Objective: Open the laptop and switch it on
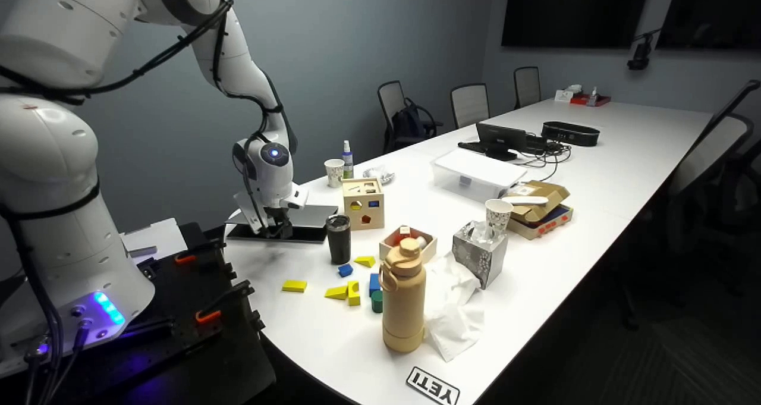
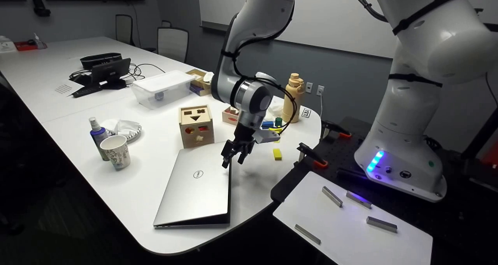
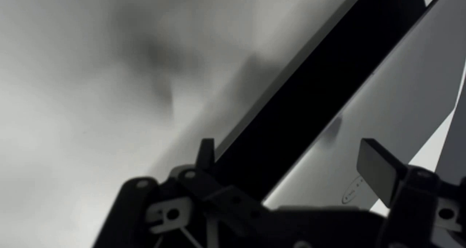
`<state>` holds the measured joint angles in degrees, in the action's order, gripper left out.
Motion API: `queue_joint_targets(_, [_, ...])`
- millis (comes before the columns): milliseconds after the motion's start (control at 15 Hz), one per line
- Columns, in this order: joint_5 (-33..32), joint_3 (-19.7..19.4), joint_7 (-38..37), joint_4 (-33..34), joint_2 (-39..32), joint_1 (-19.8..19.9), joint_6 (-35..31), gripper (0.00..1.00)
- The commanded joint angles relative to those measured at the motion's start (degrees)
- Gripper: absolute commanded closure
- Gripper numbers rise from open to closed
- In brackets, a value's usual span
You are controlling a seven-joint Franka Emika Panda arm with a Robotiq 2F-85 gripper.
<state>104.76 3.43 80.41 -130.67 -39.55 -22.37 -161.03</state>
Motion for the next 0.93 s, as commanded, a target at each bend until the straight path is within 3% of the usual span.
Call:
queue_joint_targets(0, [6.7, -0.5, 5.5, 5.2, -4.7, -1.2, -0.7, 0.0])
queue_joint_targets(400, [12.9, -0.5, 11.0, 8.4, -5.5, -1.7, -0.4, 0.0])
queue_joint_targets(867, [14.4, 0.5, 12.3, 9.5, -3.9, -3.0, -0.2, 0.0])
